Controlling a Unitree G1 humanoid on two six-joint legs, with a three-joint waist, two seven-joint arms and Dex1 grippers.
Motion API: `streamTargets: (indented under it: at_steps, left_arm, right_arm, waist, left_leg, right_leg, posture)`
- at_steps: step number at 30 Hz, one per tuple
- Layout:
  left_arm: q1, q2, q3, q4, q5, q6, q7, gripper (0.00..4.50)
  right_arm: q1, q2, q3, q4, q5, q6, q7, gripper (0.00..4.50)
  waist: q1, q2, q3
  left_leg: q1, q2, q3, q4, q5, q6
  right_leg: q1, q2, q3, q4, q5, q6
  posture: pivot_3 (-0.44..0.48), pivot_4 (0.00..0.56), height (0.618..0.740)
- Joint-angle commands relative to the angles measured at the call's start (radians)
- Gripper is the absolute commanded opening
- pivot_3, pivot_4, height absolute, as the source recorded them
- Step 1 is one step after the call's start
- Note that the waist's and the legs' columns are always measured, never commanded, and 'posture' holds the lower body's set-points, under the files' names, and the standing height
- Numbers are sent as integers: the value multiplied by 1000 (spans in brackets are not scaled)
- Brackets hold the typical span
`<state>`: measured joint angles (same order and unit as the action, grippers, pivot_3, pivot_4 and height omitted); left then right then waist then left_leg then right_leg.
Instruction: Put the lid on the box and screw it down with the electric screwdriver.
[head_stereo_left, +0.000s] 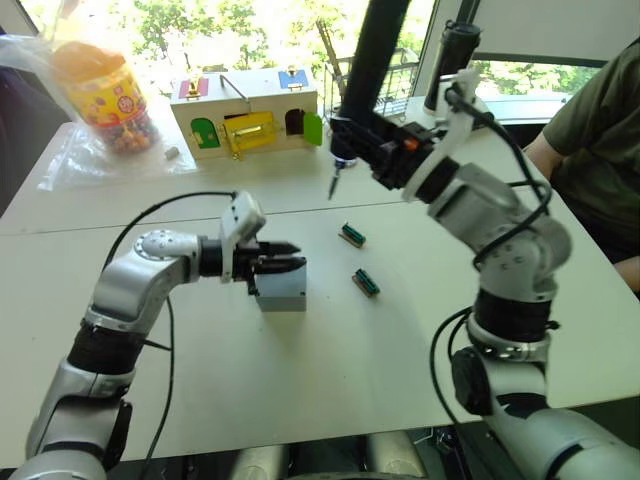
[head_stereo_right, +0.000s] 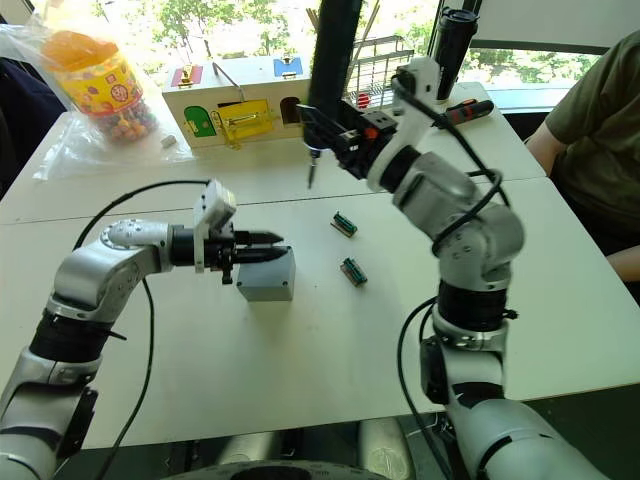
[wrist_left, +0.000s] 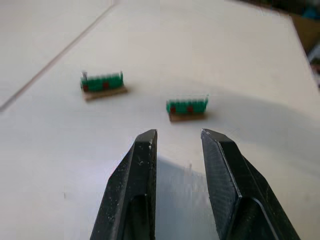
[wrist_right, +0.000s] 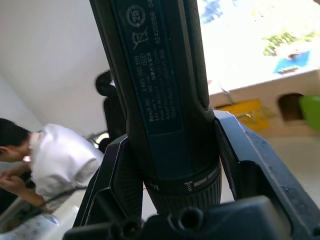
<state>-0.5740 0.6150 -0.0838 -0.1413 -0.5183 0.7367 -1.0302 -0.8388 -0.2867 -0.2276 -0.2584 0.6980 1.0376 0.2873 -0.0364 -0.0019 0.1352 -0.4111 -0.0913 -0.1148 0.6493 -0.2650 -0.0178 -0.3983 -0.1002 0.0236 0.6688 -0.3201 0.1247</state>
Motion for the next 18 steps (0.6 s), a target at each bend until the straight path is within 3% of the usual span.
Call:
streamTargets:
  at_steps: [1,3,7,9,13,18]
  left_arm:
    - [-39,15,-16,-57,-21,-6,-45,1379]
    - [-47,22,-61,-70,6,-36,-69,1379]
    - [-49,26,-174,-77,110,-155,-111,1379]
    - [-43,22,-208,-89,133,-186,-127,1379]
    - [-36,-5,-238,-106,160,-208,-111,1379]
    - [5,-5,-242,-158,160,-194,-95,1379]
  right_arm:
    - [-123,-221,-142,129,46,307,-27,1774]
    - [-156,-332,-152,226,49,442,3,1774]
    - [-102,-617,36,343,8,521,150,1774]
    - [-86,-687,101,410,-3,541,204,1774]
    - [-50,-776,236,476,11,568,337,1774]
    - [-63,-779,366,559,-23,556,433,1774]
  waist:
    - [2,1,2]
    - [7,2,2]
    - [8,4,7]
    - [1,4,7]
    - [-8,5,8]
    - [-4,5,10]
  left_leg:
    - [0,-1,0,0,0,0]
    - [0,-1,0,-1,0,0]
    - [0,0,3,-3,0,1]
    - [0,1,5,-2,-1,1]
    - [0,1,6,-1,-4,7]
    - [0,2,6,-1,-4,7]
  right_leg:
    - [0,-1,-1,0,0,0]
    - [1,-2,-1,-2,0,0]
    - [1,-2,0,-4,0,0]
    - [1,-2,0,-3,0,0]
    - [1,-2,1,-3,0,0]
    - [0,-2,1,-3,0,0]
  posture:
    - [0,150,740]
    - [0,150,740]
    - [0,150,740]
    - [0,150,740]
    - [0,150,740]
    - [0,150,740]
